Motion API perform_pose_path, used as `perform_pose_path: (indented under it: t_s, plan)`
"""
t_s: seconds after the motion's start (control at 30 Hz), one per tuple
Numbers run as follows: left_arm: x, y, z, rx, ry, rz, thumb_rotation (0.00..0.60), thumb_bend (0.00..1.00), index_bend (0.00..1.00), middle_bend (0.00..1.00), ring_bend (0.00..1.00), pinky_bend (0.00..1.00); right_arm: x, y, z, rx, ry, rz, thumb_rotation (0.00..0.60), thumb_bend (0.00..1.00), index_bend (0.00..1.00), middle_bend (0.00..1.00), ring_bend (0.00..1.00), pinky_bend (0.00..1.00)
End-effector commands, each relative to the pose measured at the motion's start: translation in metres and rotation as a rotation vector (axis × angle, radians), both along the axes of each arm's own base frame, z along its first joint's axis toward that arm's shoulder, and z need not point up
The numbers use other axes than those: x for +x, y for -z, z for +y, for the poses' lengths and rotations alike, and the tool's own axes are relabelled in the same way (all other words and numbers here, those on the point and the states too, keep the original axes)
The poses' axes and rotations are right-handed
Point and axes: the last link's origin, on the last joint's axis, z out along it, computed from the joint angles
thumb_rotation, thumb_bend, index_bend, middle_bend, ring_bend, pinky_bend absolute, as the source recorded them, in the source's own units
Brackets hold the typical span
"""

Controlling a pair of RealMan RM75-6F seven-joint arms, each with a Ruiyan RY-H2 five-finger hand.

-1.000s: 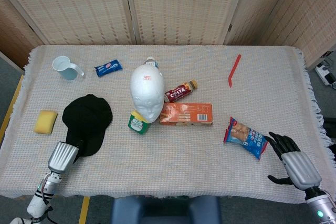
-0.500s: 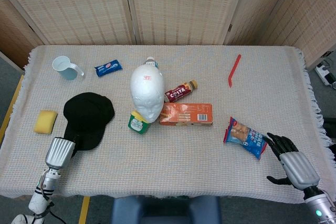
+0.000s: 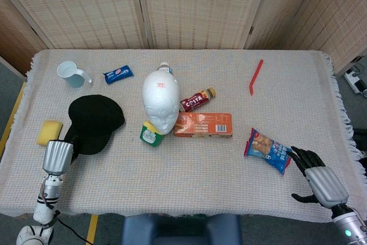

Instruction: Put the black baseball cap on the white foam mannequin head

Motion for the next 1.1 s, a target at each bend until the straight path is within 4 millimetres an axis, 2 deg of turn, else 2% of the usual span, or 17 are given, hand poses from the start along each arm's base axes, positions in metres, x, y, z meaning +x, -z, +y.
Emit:
perform_pose_path:
  t_s: [0.03, 0.37, 0.73, 1.1]
  plan:
    - [0.001, -0.003, 0.001, 0.011, 0.005, -0.007, 0.600, 0.43, 0.69, 1.00, 1.00, 1.00, 0.000, 0.000, 0.000, 0.001, 0.001, 0.001, 0.600, 0.04, 0.00, 0.00, 0.00, 0.00]
    - [0.011, -0.012, 0.003, 0.050, 0.073, -0.061, 0.600, 0.47, 0.71, 1.00, 1.00, 1.00, 0.001, 0.000, 0.001, 0.011, 0.001, 0.000, 0.600, 0.04, 0.00, 0.00, 0.00, 0.00]
    - [0.033, -0.024, 0.012, 0.109, 0.195, -0.130, 0.600, 0.51, 0.73, 1.00, 1.00, 1.00, 0.002, -0.004, 0.002, 0.005, -0.004, -0.014, 0.600, 0.04, 0.00, 0.00, 0.00, 0.00]
    - [0.062, -0.066, 0.040, 0.290, 0.315, -0.188, 0.600, 0.52, 0.73, 1.00, 1.00, 1.00, 0.001, -0.008, 0.002, 0.004, -0.001, -0.028, 0.600, 0.04, 0.00, 0.00, 0.00, 0.00]
